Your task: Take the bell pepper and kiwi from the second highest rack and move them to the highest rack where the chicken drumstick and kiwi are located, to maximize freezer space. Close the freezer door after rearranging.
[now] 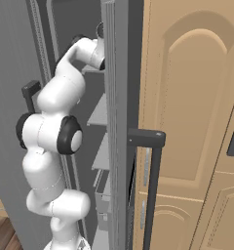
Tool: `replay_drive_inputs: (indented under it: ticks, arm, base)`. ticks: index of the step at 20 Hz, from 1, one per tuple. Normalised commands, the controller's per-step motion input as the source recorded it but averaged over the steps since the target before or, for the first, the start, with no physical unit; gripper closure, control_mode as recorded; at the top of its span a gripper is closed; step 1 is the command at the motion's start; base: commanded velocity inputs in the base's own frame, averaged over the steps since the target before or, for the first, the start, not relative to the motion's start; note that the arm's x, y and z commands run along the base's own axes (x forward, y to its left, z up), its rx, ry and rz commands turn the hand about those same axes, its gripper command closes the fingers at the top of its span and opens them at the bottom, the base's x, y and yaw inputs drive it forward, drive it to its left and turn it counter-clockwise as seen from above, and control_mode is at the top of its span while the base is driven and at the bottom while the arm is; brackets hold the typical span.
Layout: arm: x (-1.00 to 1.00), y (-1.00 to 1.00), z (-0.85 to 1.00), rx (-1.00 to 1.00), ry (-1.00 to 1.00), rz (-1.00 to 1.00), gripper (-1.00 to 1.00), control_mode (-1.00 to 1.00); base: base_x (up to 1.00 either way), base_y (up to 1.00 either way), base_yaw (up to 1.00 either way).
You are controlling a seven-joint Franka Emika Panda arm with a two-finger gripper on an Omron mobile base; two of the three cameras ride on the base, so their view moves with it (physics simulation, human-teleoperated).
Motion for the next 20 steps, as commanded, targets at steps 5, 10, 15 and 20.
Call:
replay_drive_inputs:
  ticks: [5, 10, 15, 20]
  arm:
    - [0.19, 0.00, 0.00, 0.00, 0.00, 0.00, -1.00, -1.00]
    - [0.48, 0.05, 0.00, 0.00, 0.00, 0.00, -1.00, -1.00]
    - [0.46, 0.03, 0.00, 0.00, 0.00, 0.00, -1.00, -1.00]
    - [0.05, 0.00, 0.15, 0.00, 0.00, 0.00, -1.00, -1.00]
  base:
    - [0.00, 0.00, 0.00]
    - [0.00, 0.00, 0.00]
    - [0.00, 0.00, 0.00]
    - [0.00, 0.00, 0.00]
